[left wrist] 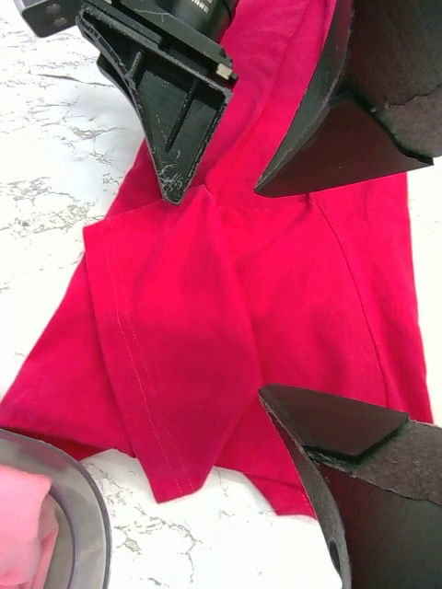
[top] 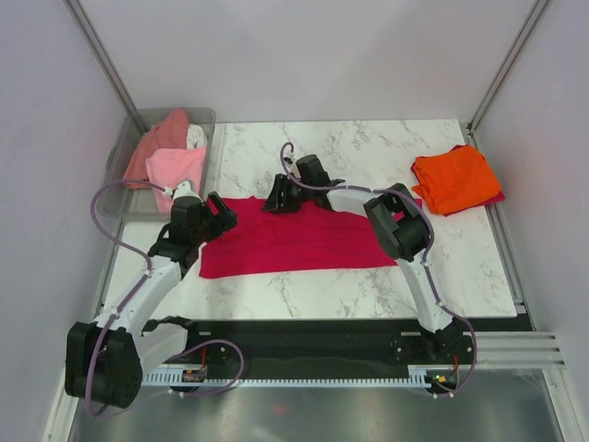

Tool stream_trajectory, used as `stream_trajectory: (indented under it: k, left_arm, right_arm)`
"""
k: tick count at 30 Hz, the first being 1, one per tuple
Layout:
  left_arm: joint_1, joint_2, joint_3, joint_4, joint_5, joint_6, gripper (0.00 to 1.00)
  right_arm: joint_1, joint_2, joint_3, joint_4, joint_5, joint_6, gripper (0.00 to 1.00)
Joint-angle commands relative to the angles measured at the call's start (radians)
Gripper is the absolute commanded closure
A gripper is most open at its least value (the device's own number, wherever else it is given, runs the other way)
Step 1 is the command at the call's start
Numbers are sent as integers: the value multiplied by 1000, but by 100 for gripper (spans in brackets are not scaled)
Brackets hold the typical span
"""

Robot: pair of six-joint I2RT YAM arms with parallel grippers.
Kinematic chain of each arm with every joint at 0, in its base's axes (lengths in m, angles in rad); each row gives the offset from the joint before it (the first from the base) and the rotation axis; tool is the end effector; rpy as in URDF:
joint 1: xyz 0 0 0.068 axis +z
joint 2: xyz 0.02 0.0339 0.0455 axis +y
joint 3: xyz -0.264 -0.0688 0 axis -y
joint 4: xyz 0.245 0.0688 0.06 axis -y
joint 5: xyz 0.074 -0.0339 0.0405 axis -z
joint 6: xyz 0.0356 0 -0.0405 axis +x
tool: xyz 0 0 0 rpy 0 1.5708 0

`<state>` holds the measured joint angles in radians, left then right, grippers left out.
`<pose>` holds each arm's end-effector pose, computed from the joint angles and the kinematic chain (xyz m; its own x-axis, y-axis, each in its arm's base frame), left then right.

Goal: Fold and stack the t-shirts
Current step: Fold the tshirt

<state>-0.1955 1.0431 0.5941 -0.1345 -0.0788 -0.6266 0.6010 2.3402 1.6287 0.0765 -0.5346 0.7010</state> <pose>0.2215 -0.0410 0.2290 -0.5136 -0.4942 -0.7014 -0.2123 0.8652 -0.4542 0.4126 0.3048 0.1265 -0.9059 0.0518 -0.4203 -0.3148 0.5814 0.7502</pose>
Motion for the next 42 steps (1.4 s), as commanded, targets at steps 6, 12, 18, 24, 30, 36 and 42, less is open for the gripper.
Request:
stream_trajectory:
  k: [6,12,18,24,30,36,42]
  left_arm:
    - [8,21,3,52,-56,-18,10]
    - [8,96,30,69,-35,-24,12]
    - [8,156,72,73,-55,-1,10]
    - [8,279,171,62,-85,14,10]
    - [19,481,346,0,-90,38,11]
    - [39,644,493,-47,-39,25,12]
    - [67,788,624,-106,-3,5,13]
  right_arm:
    - [14,-48,-82,123,-86,41,56]
    - [17,-128,-176,199,-119,58,61]
    - [22,-165,-256,250,-149,58,60]
    - [26,-159,-241,259,-172,41,54]
    - [29,-113,-189,258,-168,49,44]
    - [28,-42,-92,241,-162,60,44]
    - [29,27,0,195,-154,60,44]
